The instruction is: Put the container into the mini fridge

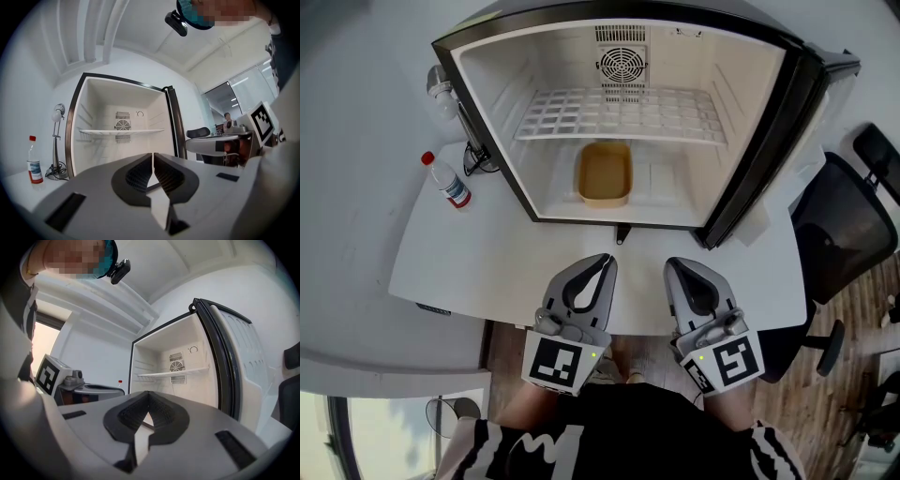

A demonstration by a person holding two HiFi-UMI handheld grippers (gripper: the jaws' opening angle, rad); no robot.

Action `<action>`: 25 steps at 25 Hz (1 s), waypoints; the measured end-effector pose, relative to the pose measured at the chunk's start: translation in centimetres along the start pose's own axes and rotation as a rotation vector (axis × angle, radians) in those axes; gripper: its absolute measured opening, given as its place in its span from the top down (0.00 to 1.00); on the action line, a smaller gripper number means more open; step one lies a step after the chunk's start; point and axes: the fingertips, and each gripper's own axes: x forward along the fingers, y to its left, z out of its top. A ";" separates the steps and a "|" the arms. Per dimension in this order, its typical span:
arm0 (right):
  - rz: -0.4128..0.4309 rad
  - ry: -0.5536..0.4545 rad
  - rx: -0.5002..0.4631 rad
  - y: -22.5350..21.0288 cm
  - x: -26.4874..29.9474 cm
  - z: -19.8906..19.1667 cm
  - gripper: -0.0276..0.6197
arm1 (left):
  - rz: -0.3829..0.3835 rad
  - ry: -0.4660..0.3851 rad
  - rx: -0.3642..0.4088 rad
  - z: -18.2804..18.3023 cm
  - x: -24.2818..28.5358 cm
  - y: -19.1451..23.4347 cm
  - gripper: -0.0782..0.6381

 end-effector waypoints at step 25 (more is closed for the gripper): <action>-0.015 0.009 -0.003 0.1 -3.9 0.1 0.94 | -0.022 0.009 0.002 0.0 -1.1 -3.8 0.87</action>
